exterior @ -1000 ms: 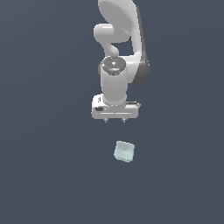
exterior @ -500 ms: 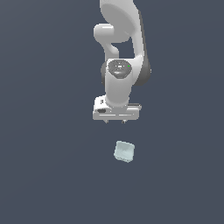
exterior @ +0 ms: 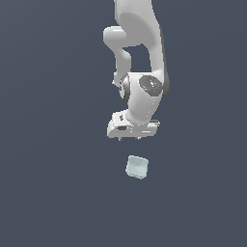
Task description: Pick up the object and move it to a goal position.
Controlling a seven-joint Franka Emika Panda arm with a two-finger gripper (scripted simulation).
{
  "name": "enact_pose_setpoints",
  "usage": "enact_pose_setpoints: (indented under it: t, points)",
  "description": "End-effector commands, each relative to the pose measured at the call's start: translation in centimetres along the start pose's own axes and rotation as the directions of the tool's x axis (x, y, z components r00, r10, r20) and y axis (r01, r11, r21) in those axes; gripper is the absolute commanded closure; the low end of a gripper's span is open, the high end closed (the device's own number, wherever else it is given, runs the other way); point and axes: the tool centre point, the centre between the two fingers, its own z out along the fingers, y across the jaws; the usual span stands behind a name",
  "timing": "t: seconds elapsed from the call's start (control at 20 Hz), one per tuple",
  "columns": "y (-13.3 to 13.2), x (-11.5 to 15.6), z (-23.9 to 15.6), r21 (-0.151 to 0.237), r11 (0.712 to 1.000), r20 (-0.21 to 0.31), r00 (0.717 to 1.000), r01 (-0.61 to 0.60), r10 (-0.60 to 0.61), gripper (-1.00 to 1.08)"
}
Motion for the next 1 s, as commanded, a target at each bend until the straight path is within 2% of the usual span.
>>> enact_pose_setpoints:
  t: [0.0, 0.25, 0.45, 0.7, 0.95]
  points:
    - [-0.4, 0.4, 0.6, -0.054, 0.998, -0.003, 0.999, 0.039, -0.039, -0.60]
    - [-1.3, 1.3, 1.6, -0.164, 0.979, -0.008, 0.993, 0.118, -0.121, -0.60]
    - [-2.1, 2.1, 2.3, -0.251, 0.951, -0.010, 0.982, 0.180, -0.189, -0.60]
    - [-3.2, 3.2, 3.0, -0.357, 0.899, -0.011, 0.961, 0.255, -0.277, -0.60]
    - [-4.6, 4.3, 3.5, -0.458, 0.828, -0.008, 0.930, 0.324, -0.368, -0.60]
